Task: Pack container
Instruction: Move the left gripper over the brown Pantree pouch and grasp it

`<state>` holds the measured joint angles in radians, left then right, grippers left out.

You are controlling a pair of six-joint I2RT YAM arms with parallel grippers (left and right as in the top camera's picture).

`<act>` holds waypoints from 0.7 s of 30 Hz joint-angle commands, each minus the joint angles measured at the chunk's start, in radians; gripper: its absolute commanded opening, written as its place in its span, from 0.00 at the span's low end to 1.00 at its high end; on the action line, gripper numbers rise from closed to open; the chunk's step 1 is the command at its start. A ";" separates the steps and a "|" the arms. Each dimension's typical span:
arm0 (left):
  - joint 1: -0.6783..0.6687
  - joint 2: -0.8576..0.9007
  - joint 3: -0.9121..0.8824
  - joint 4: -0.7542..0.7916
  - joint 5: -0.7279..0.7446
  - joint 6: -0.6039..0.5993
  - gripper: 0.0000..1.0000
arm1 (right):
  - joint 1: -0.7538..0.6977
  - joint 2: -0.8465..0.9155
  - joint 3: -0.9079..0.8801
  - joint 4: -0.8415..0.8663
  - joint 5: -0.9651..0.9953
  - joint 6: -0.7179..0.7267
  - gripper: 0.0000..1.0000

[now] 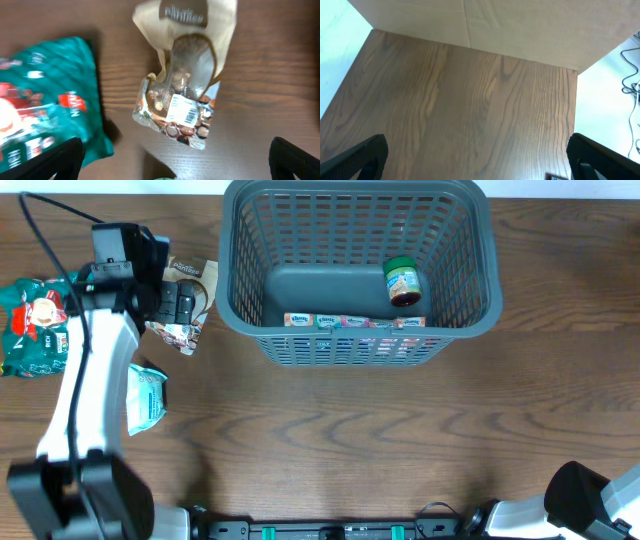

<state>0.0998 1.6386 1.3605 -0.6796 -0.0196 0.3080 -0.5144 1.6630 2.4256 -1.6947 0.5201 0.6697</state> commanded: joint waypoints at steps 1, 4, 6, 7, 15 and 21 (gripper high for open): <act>0.027 0.076 0.026 0.029 0.095 0.040 0.98 | -0.004 0.005 -0.001 -0.003 0.010 0.010 0.99; 0.034 0.122 0.026 0.069 0.145 0.061 0.98 | -0.004 0.005 -0.001 -0.003 0.010 0.010 0.99; 0.034 0.146 0.026 0.100 0.148 0.076 0.98 | -0.004 0.005 -0.001 -0.003 0.010 0.010 0.99; 0.034 0.155 0.026 0.113 0.148 0.086 0.98 | -0.004 0.005 -0.001 -0.003 0.010 0.010 0.99; 0.035 0.246 0.026 0.172 0.146 0.141 0.98 | -0.004 0.005 -0.002 -0.003 0.010 0.010 0.99; 0.035 0.328 0.026 0.199 0.146 0.141 0.98 | -0.004 0.005 -0.001 -0.003 0.010 0.010 0.99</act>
<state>0.1299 1.9331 1.3647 -0.4904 0.1177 0.4274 -0.5144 1.6630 2.4256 -1.6947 0.5201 0.6697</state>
